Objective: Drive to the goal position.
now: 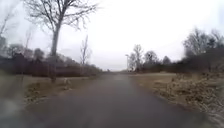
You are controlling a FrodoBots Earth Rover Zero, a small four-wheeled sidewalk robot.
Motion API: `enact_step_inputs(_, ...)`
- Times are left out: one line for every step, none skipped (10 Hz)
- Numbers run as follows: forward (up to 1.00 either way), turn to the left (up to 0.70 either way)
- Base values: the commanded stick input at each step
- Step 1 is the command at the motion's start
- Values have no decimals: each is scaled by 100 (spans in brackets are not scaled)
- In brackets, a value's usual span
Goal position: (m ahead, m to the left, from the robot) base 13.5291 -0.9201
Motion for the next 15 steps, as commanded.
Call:
enact_step_inputs(70,0)
enact_step_inputs(70,0)
enact_step_inputs(70,0)
enact_step_inputs(70,0)
enact_step_inputs(70,0)
enact_step_inputs(70,0)
enact_step_inputs(70,0)
enact_step_inputs(70,0)
enact_step_inputs(70,0)
enact_step_inputs(70,0)
enact_step_inputs(70,0)
enact_step_inputs(70,0)
enact_step_inputs(70,0)
enact_step_inputs(70,0)
enact_step_inputs(70,0)
